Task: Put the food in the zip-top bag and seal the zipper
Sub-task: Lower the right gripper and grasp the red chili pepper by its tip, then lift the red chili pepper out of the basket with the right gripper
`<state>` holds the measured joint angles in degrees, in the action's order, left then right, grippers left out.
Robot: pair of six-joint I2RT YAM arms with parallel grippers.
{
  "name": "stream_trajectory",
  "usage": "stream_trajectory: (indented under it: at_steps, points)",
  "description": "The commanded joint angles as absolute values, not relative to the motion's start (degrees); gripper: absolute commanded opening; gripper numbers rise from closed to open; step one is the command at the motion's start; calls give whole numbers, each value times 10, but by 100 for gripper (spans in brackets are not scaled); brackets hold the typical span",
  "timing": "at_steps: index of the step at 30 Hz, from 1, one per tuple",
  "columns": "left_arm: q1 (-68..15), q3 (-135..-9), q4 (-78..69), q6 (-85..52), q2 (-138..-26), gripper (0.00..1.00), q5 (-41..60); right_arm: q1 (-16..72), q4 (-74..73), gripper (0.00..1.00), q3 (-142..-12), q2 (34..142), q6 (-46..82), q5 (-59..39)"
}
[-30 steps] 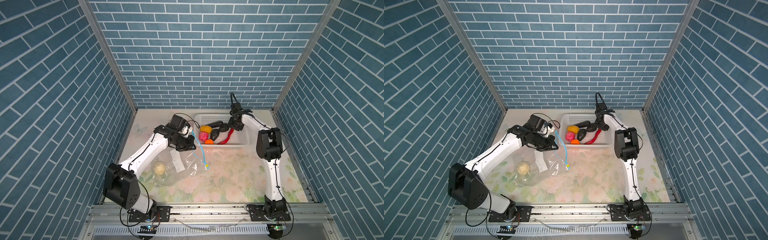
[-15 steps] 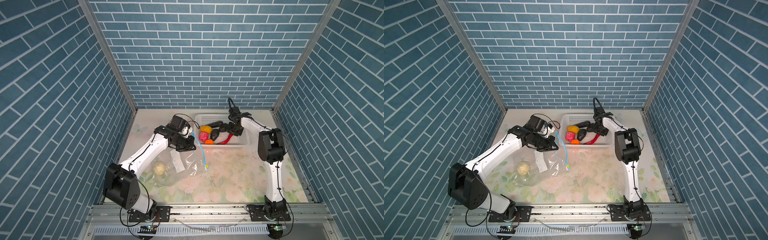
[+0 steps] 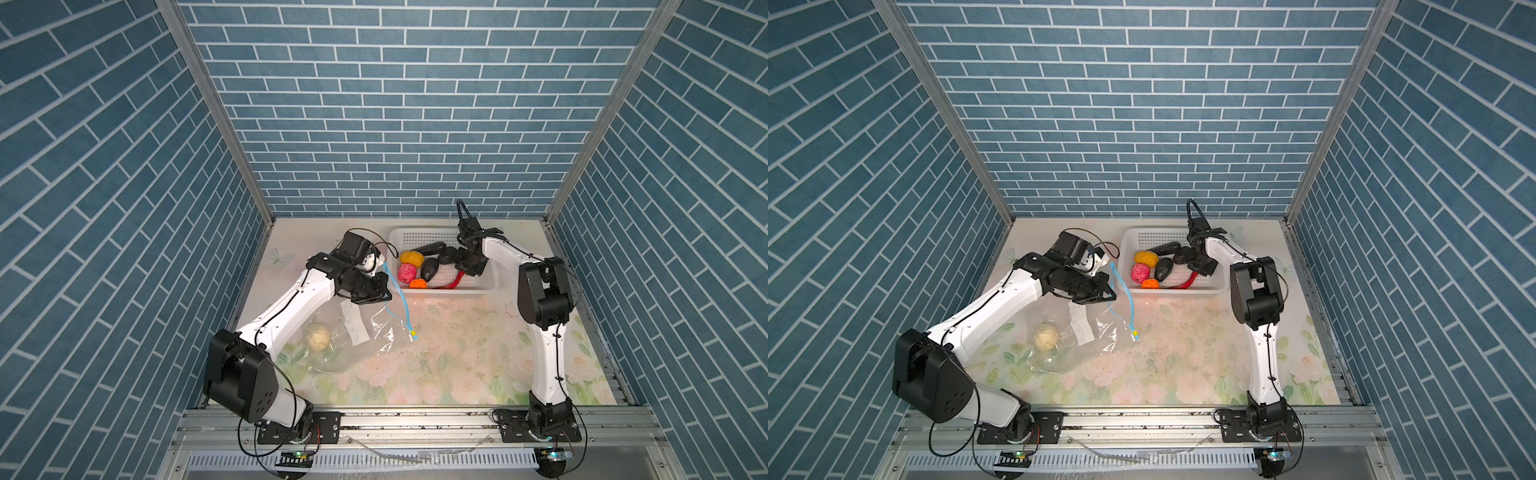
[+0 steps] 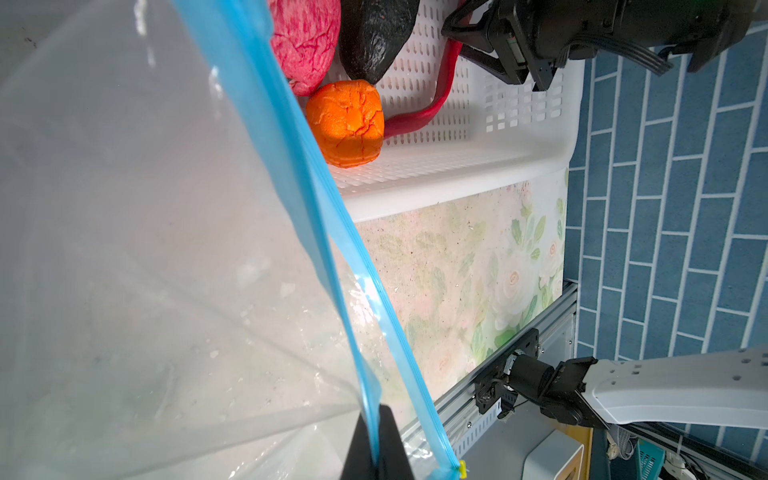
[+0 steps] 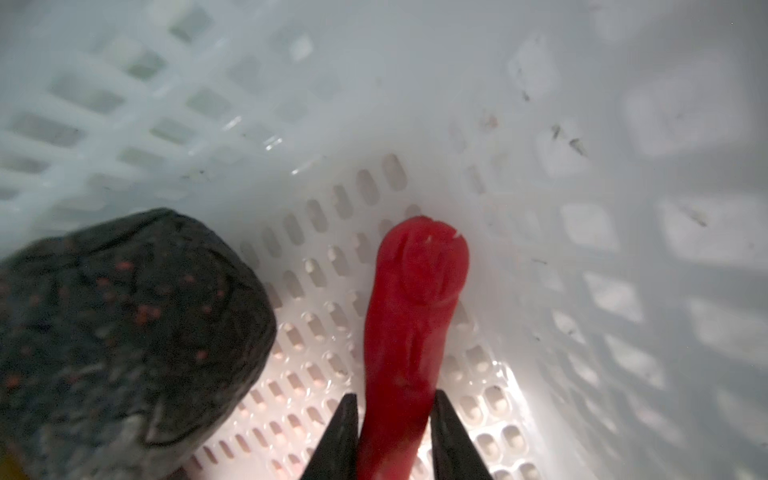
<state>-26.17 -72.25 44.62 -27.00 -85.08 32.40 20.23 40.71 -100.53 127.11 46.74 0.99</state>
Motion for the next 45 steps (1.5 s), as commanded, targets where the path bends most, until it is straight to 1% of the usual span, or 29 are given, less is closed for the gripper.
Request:
stream_trajectory:
  at_steps: [1, 9, 23, 31, 37, 41, 45]
  points:
    - [-265, -719, 448, -260, -839, 0, 323, 199, 400, 24, -978, 1245, 489, -12]
    - [-265, -723, 450, -261, -842, 0, 323, 193, 385, 16, -981, 1201, 477, 1]
    - [-265, -755, 460, -269, -855, 0, 338, 194, 369, 15, -978, 1107, 437, 69]
    - [-264, -786, 469, -277, -870, 0, 349, 198, 348, 15, -970, 1023, 382, 137]
    - [-262, -812, 479, -277, -883, 0, 350, 209, 315, 14, -938, 956, 341, 181]
    - [-262, -824, 480, -281, -890, 0, 352, 227, 268, 14, -898, 903, 348, 183]
    - [-261, -830, 478, -285, -894, 0, 353, 257, 226, 13, -862, 863, 371, 161]
